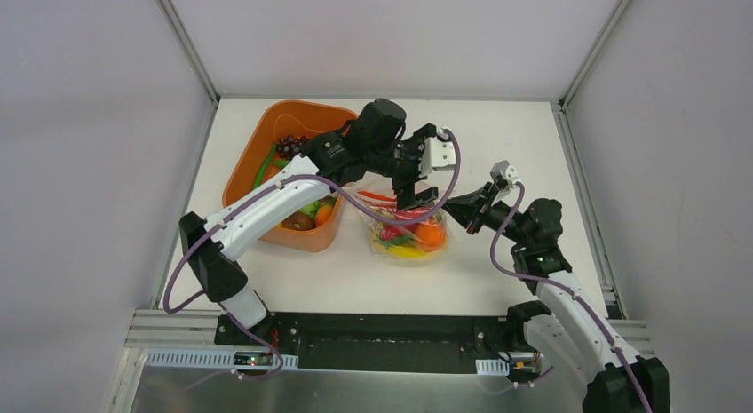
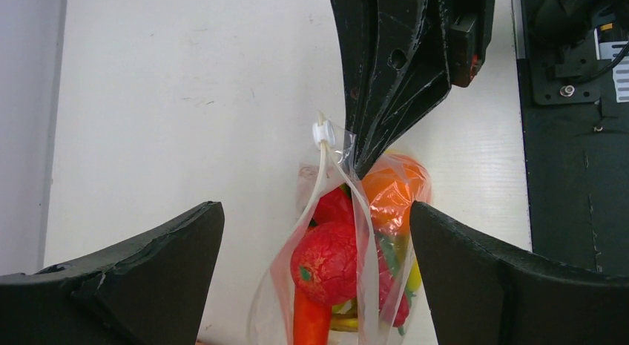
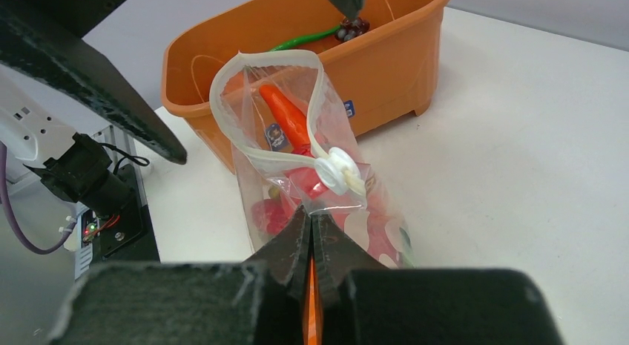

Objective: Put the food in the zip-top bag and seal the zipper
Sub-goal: Zip the zipper food storage bag at the center of the board.

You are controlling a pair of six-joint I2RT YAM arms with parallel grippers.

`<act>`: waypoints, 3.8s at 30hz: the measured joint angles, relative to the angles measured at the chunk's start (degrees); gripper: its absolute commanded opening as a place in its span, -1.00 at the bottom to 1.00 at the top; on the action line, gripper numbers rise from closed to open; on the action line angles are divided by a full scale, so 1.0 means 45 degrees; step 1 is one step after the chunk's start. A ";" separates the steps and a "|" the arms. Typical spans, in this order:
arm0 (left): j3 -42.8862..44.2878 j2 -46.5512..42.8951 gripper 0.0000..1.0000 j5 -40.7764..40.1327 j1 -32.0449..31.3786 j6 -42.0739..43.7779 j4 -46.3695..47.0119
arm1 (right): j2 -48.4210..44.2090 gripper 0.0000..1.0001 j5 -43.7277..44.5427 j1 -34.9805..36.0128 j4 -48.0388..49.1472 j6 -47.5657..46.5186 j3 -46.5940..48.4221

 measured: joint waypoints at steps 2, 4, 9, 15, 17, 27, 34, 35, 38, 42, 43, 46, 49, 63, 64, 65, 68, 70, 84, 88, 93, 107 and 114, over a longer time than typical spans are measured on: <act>0.0228 0.0214 0.96 0.0044 0.0000 0.0112 -0.0185 | -0.0073 -1.00 -0.0015 0.0024 -0.0073 -0.0039 0.0000; 0.0398 0.0452 0.93 0.0141 -0.0015 0.0214 -0.0466 | -0.0087 -1.00 -0.0010 0.0034 -0.0117 -0.0053 0.0000; 0.0481 0.0928 0.80 0.0194 -0.0175 0.0248 -0.1015 | -0.0087 -1.00 0.0000 0.0049 -0.0189 -0.0087 0.0000; 0.0520 0.1229 0.48 0.0024 -0.0253 0.0083 -0.1297 | -0.0092 -1.00 0.0053 0.0058 -0.0199 -0.0146 0.0000; 0.0583 0.1287 0.27 -0.0204 -0.0253 0.0000 -0.1302 | -0.0131 -1.00 0.0053 0.0063 -0.0209 -0.0146 0.0000; 0.0709 0.1394 -0.85 -0.0889 -0.0248 -0.0408 -0.1311 | -0.0515 -1.00 0.0092 0.0083 -0.0500 -0.0155 0.0000; 0.0685 0.1389 -1.00 -0.0840 -0.0253 -0.0355 -0.1341 | -0.0588 0.12 0.0092 0.0092 -0.0539 -0.0165 0.0000; 0.0612 0.1345 -1.00 -0.0831 -0.0248 -0.0350 -0.1268 | -0.0602 0.23 0.0092 0.0092 -0.0568 -0.0146 0.0005; -0.0019 0.0971 -1.00 -0.0699 -0.0238 -0.0301 -0.0903 | -0.0617 0.35 0.0092 0.0092 -0.0593 -0.0097 0.0024; -0.1156 0.0029 -1.00 -0.0277 -0.0248 -0.0049 -0.0510 | -0.0617 0.39 -0.0219 0.0092 -0.0617 -0.0102 0.0136; -0.1350 -0.0214 -1.00 -0.0141 -0.0248 0.0053 -0.0481 | -0.0612 0.39 -0.0437 0.0092 -0.0665 -0.0126 0.0223; -0.1598 -0.0743 -1.00 0.0243 -0.0248 0.0403 -0.0578 | -0.0520 0.39 -0.1481 0.0092 -0.1001 -0.0486 0.0690; -0.1632 -0.1010 -1.00 0.0695 -0.0248 0.0709 -0.0617 | -0.0146 0.33 -0.2603 0.0092 -0.1394 -0.1083 0.1307; -0.1851 -0.1175 -1.00 0.1661 -0.0248 0.1258 -0.1005 | 0.0816 -0.41 -0.4575 0.0097 -0.1690 -0.1666 0.1768; -0.1855 -0.1180 -1.00 0.1695 -0.0248 0.1258 -0.1005 | 0.0816 -0.44 -0.4595 0.0097 -0.1676 -0.1671 0.1768; -0.1855 -0.1185 -1.00 0.1719 -0.0248 0.1258 -0.1010 | 0.0816 -0.46 -0.4600 0.0097 -0.1661 -0.1656 0.1768; -0.1860 -0.1185 -1.00 0.1724 -0.0248 0.1258 -0.1010 | 0.0816 -0.81 -0.4590 0.0097 -0.1554 -0.1564 0.1768; -0.1860 -0.1185 -1.00 0.1729 -0.0248 0.1253 -0.1010 | 0.0821 -1.00 -0.4595 0.0102 -0.1418 -0.1462 0.1763; -0.1821 -0.1180 0.29 0.1690 -0.0248 -0.0112 -0.0214 | 0.0928 -1.00 -0.4211 0.0219 -0.0933 -0.0889 0.1739; -0.1549 -0.1132 0.25 0.1690 -0.0248 -0.1171 0.0364 | 0.0894 -1.00 -0.3944 0.0223 -0.0947 -0.0889 0.1734; -0.0976 -0.0908 0.14 0.1710 -0.0248 -0.2229 0.1020 | 0.0821 -1.00 -0.3507 0.0223 -0.0957 -0.0894 0.1681; -0.0219 0.0306 -0.43 0.2453 -0.0500 -0.2948 0.0690 | 0.0704 -1.00 -0.2914 0.0238 -0.0962 -0.0894 0.1540; -0.0078 0.0350 -0.71 0.2361 -0.0491 -0.3026 0.0505 | 0.0622 -1.00 -0.2914 0.0238 -0.1010 -0.0894 0.1525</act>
